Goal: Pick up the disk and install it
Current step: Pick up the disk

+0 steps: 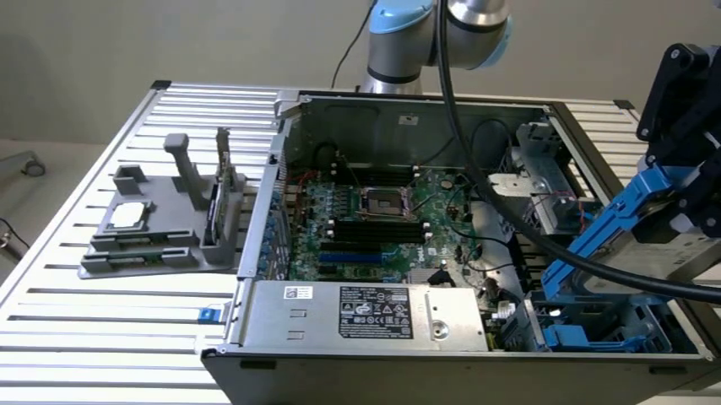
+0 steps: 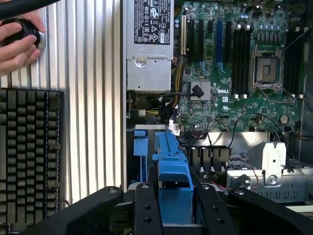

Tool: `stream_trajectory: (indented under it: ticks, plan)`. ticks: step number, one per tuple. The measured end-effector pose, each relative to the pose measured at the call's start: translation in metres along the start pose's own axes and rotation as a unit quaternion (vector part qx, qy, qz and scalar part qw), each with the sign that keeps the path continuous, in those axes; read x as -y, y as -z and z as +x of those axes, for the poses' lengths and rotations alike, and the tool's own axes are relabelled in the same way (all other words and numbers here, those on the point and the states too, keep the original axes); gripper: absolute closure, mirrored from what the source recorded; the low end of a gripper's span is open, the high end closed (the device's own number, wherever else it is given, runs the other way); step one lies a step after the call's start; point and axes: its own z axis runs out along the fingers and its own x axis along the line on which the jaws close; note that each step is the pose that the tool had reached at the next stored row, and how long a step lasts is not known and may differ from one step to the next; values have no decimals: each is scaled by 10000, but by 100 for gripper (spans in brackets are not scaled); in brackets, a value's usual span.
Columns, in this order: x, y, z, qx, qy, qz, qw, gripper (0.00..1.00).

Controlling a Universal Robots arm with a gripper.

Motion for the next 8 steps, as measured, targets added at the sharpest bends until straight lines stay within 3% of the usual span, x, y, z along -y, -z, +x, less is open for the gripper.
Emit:
stream_trajectory:
  ticks: [8]
  plan:
    - [2, -26, -3, -1, -13, 2, 10000, 67]
